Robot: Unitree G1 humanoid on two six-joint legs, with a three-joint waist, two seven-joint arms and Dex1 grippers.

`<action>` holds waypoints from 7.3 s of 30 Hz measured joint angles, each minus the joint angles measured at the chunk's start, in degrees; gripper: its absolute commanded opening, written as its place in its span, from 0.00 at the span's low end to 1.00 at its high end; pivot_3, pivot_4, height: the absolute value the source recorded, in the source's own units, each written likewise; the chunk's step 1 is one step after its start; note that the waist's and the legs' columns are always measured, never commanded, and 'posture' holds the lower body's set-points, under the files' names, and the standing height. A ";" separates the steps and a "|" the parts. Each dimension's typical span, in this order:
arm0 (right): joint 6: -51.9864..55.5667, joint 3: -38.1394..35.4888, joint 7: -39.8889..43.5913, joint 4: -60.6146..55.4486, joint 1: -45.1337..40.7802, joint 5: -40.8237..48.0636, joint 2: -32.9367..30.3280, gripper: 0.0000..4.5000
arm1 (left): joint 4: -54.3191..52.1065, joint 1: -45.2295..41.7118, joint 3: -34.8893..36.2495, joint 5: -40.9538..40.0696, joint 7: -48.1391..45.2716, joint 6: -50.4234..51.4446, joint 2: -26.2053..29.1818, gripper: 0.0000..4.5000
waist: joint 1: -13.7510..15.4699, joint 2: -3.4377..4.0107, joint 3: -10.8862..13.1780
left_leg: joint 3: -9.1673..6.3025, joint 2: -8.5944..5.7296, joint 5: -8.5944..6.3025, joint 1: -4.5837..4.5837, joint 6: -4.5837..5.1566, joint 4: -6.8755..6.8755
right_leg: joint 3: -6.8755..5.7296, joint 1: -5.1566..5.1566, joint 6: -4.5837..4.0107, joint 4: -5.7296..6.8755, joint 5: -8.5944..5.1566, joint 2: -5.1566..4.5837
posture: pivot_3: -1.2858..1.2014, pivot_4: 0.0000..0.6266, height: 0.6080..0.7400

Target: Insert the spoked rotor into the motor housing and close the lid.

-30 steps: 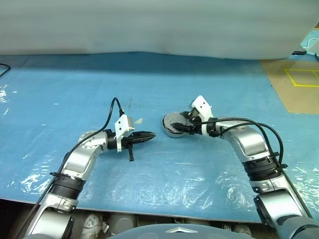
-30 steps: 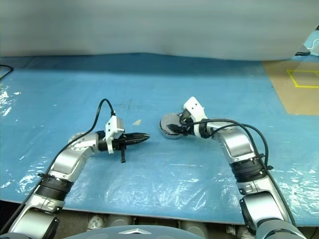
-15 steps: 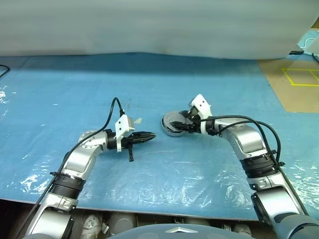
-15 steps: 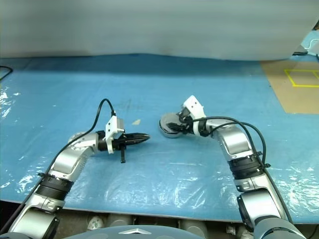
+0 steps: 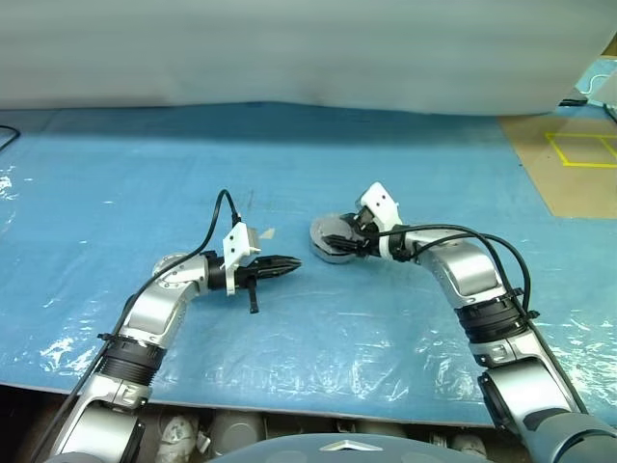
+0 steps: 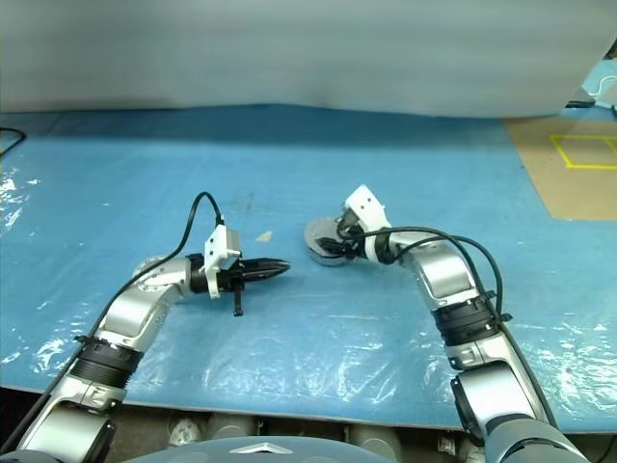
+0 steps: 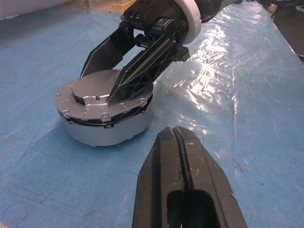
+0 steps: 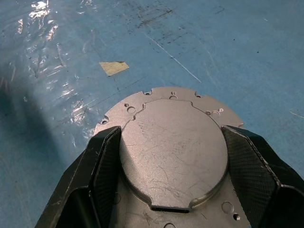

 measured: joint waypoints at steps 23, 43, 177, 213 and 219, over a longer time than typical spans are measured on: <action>-10.37 0.69 -0.65 6.58 0.75 -2.30 -0.07 0.66 | -0.03 -0.24 0.03 0.00 0.02 0.07 0.09 0.00 | 0.08 -0.01 -0.01 | 0.00 0.00 -0.01 0.25 0.02 0.43 | 0.09 0.37 -0.03 0.17 -0.02 -0.13 | 0.52 0.24 1.00; -1.80 -1.19 2.91 1.16 0.88 0.81 -1.99 0.66 | -0.03 -0.39 0.02 0.00 0.02 0.06 -0.22 0.00 | 0.10 0.00 0.00 | -0.01 0.01 0.00 -0.08 0.01 0.03 | -0.05 -0.02 -0.06 0.02 -0.03 -0.03 | 0.52 0.24 1.00; -10.27 0.83 0.67 -13.04 15.31 -4.30 -3.54 0.99 | 19.75 -10.86 -6.06 13.44 6.36 -11.59 -11.15 0.00 | 0.60 -0.26 -0.21 | -0.09 -0.02 -0.18 1.01 -0.25 -0.94 | 0.05 0.99 0.11 -0.72 -0.54 -0.10 | 0.52 0.24 1.00; 35.42 -32.04 -11.60 -12.35 20.55 35.36 3.73 0.99 | 20.20 -11.14 -6.56 13.87 6.64 -12.58 -11.42 0.00 | 1.58 0.14 0.01 | -0.11 -0.08 -0.17 0.88 -0.26 -0.96 | -0.04 0.88 0.20 -0.70 -0.48 -0.17 | 0.52 0.24 1.00; 35.44 -31.50 -12.99 -12.42 21.23 36.93 6.41 0.99 | 21.11 -11.15 -6.57 14.14 6.66 -13.77 -11.59 0.00 | 1.59 0.14 0.01 | -0.11 -0.07 -0.17 0.91 -0.26 -0.93 | -0.04 0.91 0.10 -0.70 -0.55 -0.21 | 0.52 0.24 1.00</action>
